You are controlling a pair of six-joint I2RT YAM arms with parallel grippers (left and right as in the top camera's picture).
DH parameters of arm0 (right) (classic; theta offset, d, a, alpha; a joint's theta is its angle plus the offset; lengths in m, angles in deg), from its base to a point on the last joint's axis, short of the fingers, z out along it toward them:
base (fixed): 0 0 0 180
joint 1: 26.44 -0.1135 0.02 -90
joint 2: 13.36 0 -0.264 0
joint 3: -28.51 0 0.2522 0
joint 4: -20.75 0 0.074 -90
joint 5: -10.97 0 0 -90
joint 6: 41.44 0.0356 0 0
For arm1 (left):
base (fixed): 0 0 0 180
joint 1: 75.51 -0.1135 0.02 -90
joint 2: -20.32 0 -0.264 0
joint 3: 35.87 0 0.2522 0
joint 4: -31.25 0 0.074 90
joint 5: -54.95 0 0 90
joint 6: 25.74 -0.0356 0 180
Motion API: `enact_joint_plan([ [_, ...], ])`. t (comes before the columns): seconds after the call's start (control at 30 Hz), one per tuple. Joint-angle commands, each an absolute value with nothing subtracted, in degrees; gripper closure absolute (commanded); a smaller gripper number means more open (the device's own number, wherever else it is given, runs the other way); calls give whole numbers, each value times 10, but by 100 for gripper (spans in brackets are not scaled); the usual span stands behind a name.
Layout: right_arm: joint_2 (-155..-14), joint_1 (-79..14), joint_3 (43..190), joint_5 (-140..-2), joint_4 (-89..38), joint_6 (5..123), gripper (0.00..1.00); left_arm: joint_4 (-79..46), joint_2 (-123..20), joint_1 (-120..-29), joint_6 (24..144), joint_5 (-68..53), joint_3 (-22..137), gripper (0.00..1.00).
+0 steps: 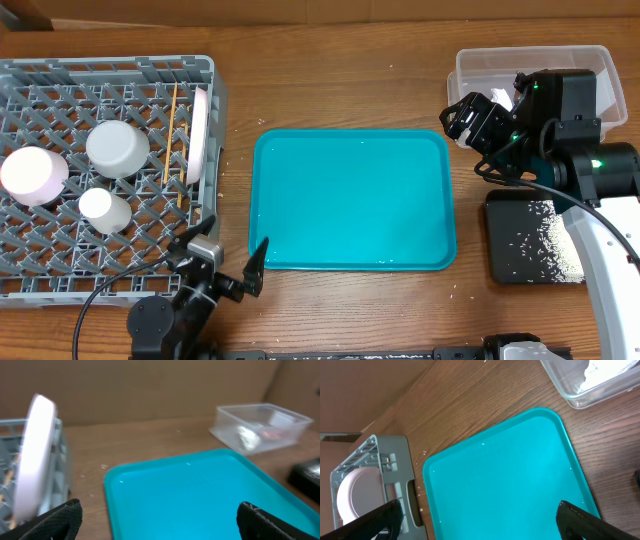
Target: Sort waste into correct bins and load items into the dishwasher
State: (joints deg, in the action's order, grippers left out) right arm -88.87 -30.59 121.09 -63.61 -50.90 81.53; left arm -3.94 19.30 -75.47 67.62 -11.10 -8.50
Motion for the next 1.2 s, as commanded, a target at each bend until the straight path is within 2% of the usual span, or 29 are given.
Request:
enact_joint_plan([
  [0.0,-888,-305,1214,-642,-506,811,0,17,201,-751,702,-181,-135,0],
  [0.23,-888,-305,1214,-642,-506,811,0,141,201,-751,790,-283,-219,0],
  [0.57,-888,-305,1214,-642,-506,811,0,162,202,-756,791,-443,-219,0],
  [0.67,-888,-305,1214,-642,-506,811,0,196,202,-756,790,-446,-219,0],
  [0.8,-888,-305,1214,-642,-506,811,0,133,202,-756,779,-422,-218,0],
  [0.9,-888,-305,1214,-642,-506,811,0,132,202,-765,723,-379,-218,0],
  [1.17,-888,-305,1214,-642,-506,811,0,133,202,-773,724,-380,-218,0],
])
